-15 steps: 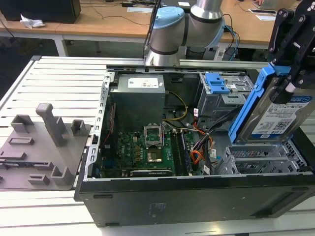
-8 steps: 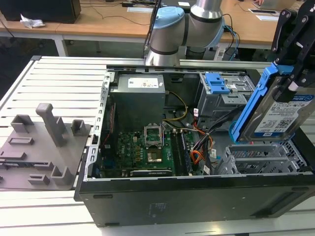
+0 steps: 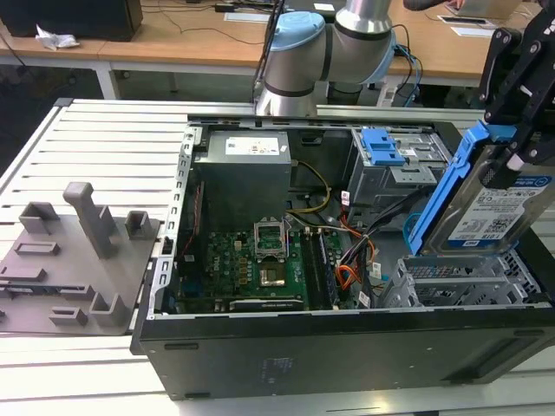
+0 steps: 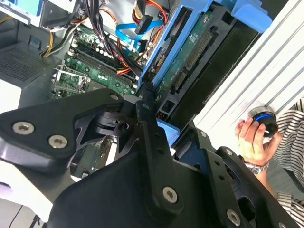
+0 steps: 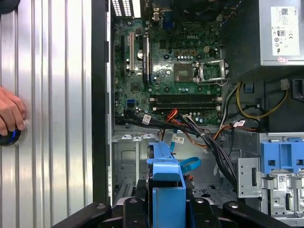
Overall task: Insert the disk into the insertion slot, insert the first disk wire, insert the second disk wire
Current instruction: 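Insert the disk into the insertion slot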
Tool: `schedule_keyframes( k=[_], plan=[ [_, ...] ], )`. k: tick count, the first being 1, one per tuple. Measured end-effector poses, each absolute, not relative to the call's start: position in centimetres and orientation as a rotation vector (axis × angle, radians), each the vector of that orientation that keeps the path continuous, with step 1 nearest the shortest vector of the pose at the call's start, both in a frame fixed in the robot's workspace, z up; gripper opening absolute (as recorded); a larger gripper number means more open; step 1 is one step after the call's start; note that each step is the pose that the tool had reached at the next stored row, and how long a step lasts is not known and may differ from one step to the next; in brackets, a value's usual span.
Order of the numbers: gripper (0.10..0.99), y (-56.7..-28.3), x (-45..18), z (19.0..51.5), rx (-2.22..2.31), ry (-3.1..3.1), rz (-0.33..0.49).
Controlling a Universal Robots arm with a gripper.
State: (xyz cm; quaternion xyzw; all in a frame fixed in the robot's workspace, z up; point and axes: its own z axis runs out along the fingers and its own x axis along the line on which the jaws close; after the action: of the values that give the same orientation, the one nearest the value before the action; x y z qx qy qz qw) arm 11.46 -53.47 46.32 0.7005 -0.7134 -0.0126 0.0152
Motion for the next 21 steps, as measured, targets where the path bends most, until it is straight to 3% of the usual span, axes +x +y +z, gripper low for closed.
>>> schedule_keyframes(
  k=[21],
  plan=[
    [0.365,-54.4,11.5,42.6,2.179,-2.220,-0.039]
  ],
)
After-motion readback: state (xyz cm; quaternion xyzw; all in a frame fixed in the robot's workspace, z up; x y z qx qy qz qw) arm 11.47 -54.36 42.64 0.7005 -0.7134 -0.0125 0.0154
